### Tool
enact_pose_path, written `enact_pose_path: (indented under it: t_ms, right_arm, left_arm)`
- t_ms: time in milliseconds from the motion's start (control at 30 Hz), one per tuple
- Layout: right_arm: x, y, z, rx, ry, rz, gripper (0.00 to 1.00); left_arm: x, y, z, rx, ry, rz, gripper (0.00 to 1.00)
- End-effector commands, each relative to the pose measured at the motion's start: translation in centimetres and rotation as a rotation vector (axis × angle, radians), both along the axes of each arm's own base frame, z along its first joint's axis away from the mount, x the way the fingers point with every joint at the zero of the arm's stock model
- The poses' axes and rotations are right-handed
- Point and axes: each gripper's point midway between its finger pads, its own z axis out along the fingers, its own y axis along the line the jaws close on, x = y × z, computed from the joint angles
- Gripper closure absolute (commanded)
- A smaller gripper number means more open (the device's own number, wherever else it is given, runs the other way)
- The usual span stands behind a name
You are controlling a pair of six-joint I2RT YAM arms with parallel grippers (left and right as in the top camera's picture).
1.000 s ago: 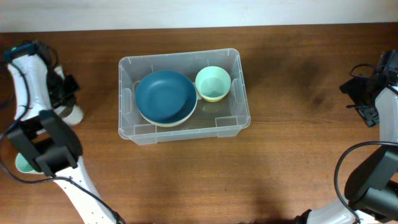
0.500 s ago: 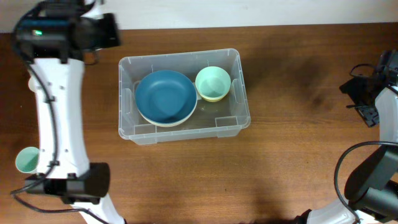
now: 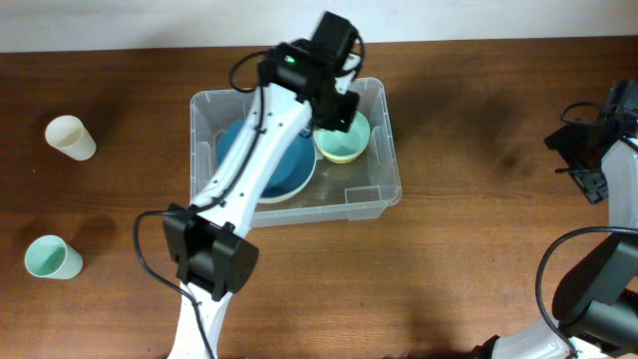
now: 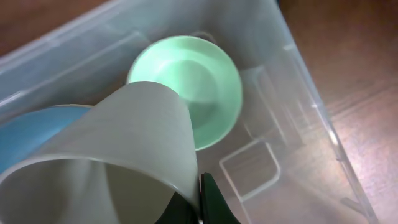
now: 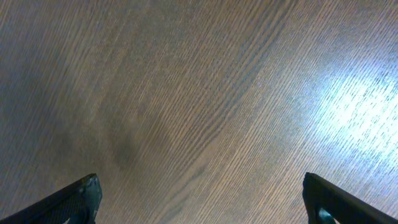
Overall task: Pack container
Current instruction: 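Carry the gray cup into the bin and set it beside the bowls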
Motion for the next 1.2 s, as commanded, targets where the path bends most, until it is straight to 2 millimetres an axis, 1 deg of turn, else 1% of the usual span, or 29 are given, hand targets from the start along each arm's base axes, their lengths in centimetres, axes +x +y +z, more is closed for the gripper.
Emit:
enact_pose_path:
  t_ms: [0, 67, 100, 133, 333, 567, 733, 800, 1033, 1100, 1167]
  right_arm:
    - [-0.3, -0.3, -0.3, -0.006, 0.013, -0.017, 0.01]
    - [-0.3, -0.3, -0.3, -0.006, 0.013, -0.017, 0.01]
    - [-0.3, -0.3, -0.3, -0.006, 0.013, -0.017, 0.01]
    - [-0.3, -0.3, -0.3, -0.006, 0.013, -0.017, 0.01]
    - [-0.3, -0.3, -0.3, -0.006, 0.013, -0.017, 0.01]
    - [-0.3, -0.3, -0.3, -0.006, 0.013, -0.017, 0.01]
    - [-0.3, -0.3, -0.3, -0.006, 0.013, -0.017, 0.01]
    - [-0.3, -0.3, -0.3, -0.006, 0.013, -0.017, 0.01]
    - [-0.3, -0.3, -0.3, -0.006, 0.013, -0.017, 0.01]
    - [-0.3, -0.3, -0.3, -0.006, 0.013, -0.017, 0.01]
    - [-0.3, -0.3, -0.3, -0.006, 0.013, -0.017, 0.01]
  left_arm:
    - [-1.1, -1.1, 0.5, 0.004, -0.002, -0.027, 0.99]
    - [-2.1, -1.5, -0.2, 0.024, 0.032, -0.046, 0.99]
    - [-2.3, -1.6, -0.4, 0.028, 0.039, -0.048, 0.99]
    - [-2.6, -1.6, -1.2, 0.043, 0.062, -0.053, 0.99]
    - [-3.8, -0.9, -4.0, 0.101, 0.164, -0.041, 0.99]
    - [-4.7, -1.2, -5.5, 0.103, 0.233, -0.052, 0.99]
    - [-5.0, -1.3, -5.8, 0.11, 0.249, -0.057, 0.99]
    - [-5.6, -1.5, -5.9, 0.118, 0.26, -0.066, 0.99]
    - [-7.3, -3.3, -6.0, 0.129, 0.267, -0.118, 0.99]
    - [-7.9, -3.8, -6.4, 0.138, 0.274, -0.133, 0.99]
    - [-8.2, -3.7, -7.1, 0.152, 0.289, -0.135, 0.99]
